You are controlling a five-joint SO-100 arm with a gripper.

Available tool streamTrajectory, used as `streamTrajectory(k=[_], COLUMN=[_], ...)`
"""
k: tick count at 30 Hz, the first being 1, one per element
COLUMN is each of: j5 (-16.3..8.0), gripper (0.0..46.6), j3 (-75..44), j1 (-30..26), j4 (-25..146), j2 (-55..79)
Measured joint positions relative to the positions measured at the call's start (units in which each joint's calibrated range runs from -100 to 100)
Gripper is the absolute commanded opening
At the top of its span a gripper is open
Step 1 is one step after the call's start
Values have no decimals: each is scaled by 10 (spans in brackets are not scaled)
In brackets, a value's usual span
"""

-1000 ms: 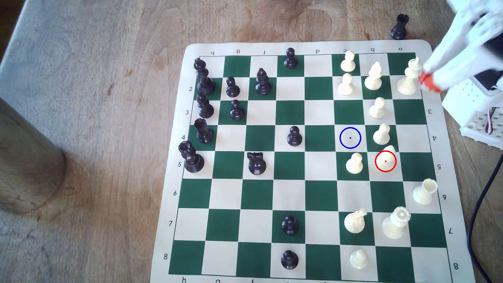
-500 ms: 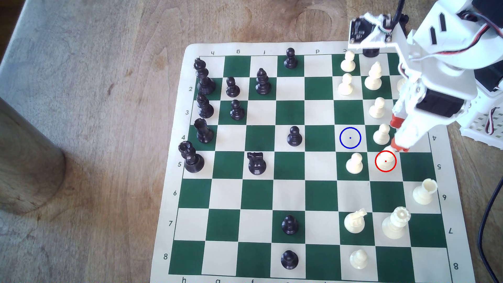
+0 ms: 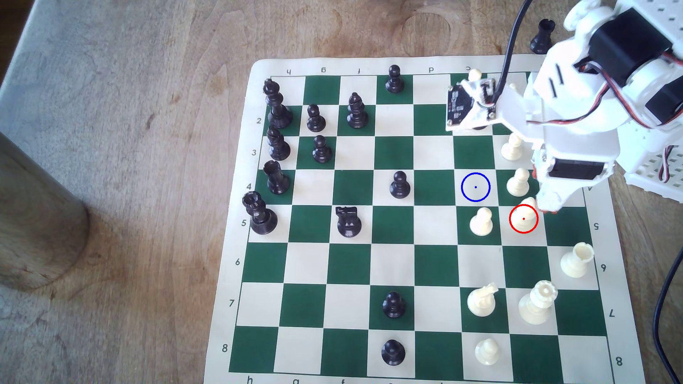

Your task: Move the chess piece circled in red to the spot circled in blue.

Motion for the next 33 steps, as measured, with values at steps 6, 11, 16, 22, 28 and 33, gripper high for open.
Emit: streamTrajectory(k=[6,11,16,22,28,33], j5=[-6,-6,-10,-15,-20,-21], gripper=[147,140,139,127,66,2], j3=[3,19,19,19,19,19], j1=[1,10,10,1,-14,-29], j4=[-37,-65,-88,-100,-101,-101], j2=[41,68,89,111,114,122])
